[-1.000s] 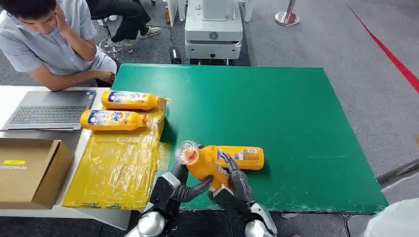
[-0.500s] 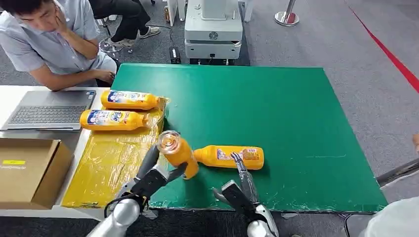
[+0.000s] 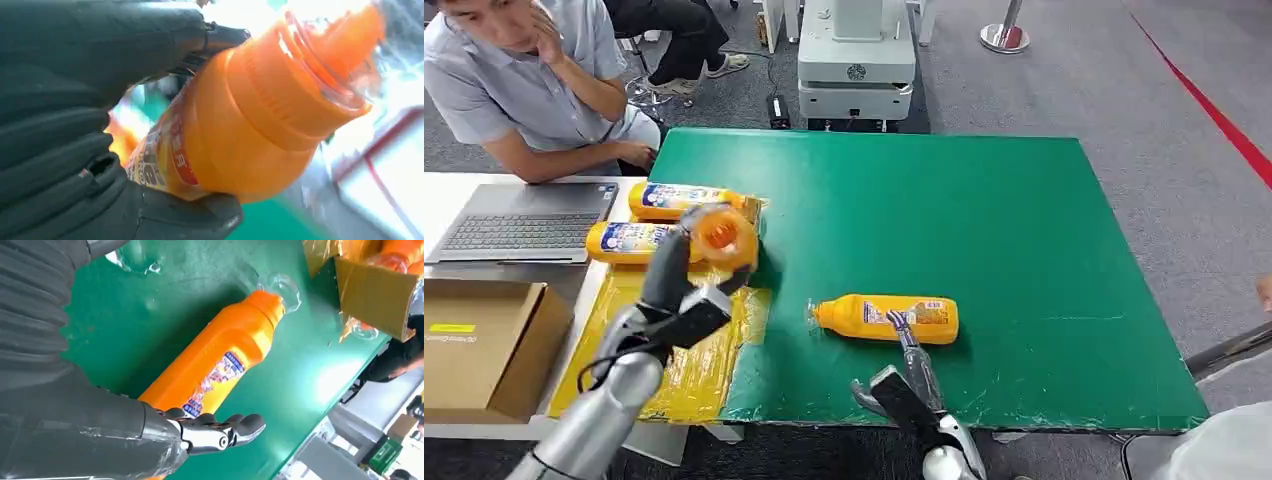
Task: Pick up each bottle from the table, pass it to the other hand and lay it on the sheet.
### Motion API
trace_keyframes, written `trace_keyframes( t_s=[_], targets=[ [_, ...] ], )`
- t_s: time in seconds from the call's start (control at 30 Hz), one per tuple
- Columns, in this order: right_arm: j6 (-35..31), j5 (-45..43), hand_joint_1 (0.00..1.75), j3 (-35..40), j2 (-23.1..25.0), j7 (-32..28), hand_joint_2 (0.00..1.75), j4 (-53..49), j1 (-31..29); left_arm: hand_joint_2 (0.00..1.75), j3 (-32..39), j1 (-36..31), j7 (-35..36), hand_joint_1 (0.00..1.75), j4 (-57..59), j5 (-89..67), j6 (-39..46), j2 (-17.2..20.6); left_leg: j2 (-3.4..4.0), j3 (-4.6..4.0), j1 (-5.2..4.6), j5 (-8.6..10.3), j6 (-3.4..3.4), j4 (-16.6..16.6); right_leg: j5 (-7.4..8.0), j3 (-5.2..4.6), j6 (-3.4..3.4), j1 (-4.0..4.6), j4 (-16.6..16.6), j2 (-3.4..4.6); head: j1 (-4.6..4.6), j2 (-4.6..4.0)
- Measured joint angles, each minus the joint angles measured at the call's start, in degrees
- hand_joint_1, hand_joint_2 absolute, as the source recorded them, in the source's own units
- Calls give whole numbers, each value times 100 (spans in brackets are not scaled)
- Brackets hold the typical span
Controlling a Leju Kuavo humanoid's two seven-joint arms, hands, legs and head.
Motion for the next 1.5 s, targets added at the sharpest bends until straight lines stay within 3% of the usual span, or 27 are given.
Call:
trace_keyframes(
  t_s=[0.2,0.4,0.53,0.77,0.9,1.07,1.17,1.33,1.5],
  targets=[
    [194,92,0,-7,61,-2,175,87,-36,175,-239,-665,551,175,339,-2321,-305,559,0,0,0,0,0,0,0,0,0,0,0,0,-31,0],
    [295,142,0,-120,61,0,175,90,-29,175,-753,-970,986,175,726,-3280,-836,804,0,0,0,0,0,0,0,0,0,0,0,0,22,0],
    [332,181,0,-258,61,0,175,81,22,175,-1117,-1381,1248,175,961,-3880,-1237,1022,0,0,0,0,0,0,0,0,0,0,0,0,-20,0],
    [341,240,0,-477,79,13,175,4,190,175,-1343,-1422,1569,175,1071,-4307,-1649,1320,0,0,0,0,0,0,0,0,0,0,0,0,11,0],
    [339,282,0,-599,114,46,175,-92,297,175,-1443,-1423,1761,175,1071,-4656,-1994,1508,0,0,0,0,0,0,0,0,0,0,0,0,-24,0],
    [317,302,0,-708,133,83,175,-144,349,175,-1552,-1365,1770,175,1056,-4634,-2355,1545,0,0,0,0,0,0,0,0,0,0,0,0,31,0],
    [301,334,0,-809,133,101,175,-160,406,175,-1629,-1334,1779,175,1032,-4619,-2687,1556,0,0,0,0,0,0,0,0,0,0,0,0,-22,0],
    [299,393,0,-868,179,101,175,-157,432,175,-1775,-1378,1600,175,1119,-4156,-3189,1532,0,0,0,0,0,0,0,0,0,0,0,0,26,0],
    [275,400,0,-918,195,81,175,-114,434,175,-1954,-1469,1506,175,1257,-3736,-3460,1529,0,0,0,0,0,0,0,0,0,0,0,0,-9,0]
  ],
)
